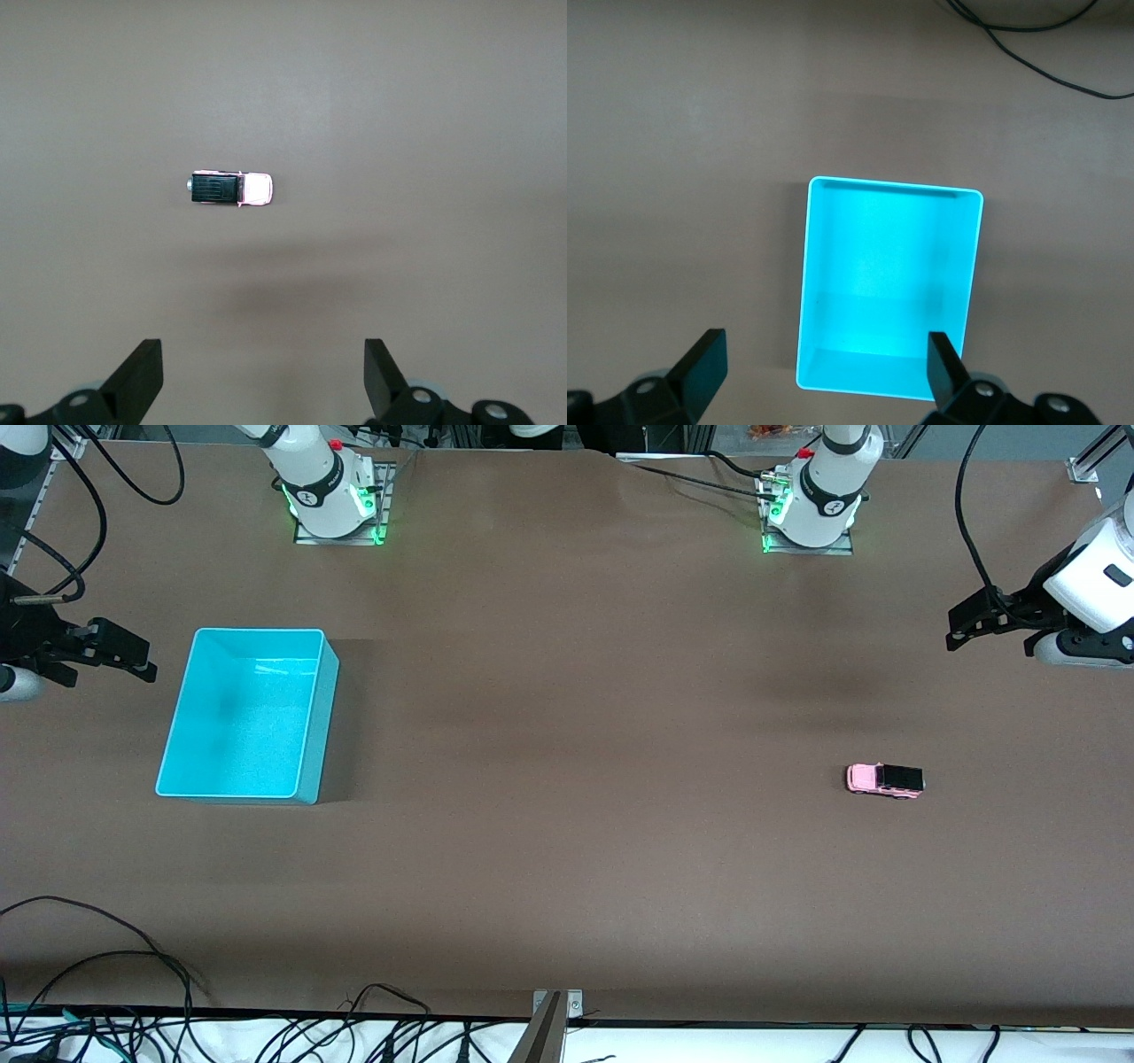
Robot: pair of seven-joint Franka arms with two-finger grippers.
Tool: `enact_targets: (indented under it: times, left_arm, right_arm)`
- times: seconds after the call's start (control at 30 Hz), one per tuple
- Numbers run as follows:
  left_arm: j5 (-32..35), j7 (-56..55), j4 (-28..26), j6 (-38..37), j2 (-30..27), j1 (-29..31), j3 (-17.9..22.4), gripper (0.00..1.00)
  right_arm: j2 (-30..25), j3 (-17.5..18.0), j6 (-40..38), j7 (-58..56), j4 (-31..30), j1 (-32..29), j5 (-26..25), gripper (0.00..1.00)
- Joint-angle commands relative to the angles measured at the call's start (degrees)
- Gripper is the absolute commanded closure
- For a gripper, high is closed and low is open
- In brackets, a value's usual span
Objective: Wind and store pink jeep toy
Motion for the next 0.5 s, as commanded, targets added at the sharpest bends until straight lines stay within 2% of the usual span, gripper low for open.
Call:
enact_targets:
  times: [0.0,0.47]
  left_arm:
    - [-0.29,1.81,0.21,-0.71,-0.24,0.27,-0.05,0.00]
    - [-0.47,1.20,0.13,-0.71,-0.15,0.27,-0.05,0.00]
  right_arm:
    - [-0.70,0.05,-0.28,-0.65,-0.64,-0.16,-0.66,0.00]
    - [-0.70,-0.04,-0.28,-0.82,-0.64,-0.16,-0.66,0.00]
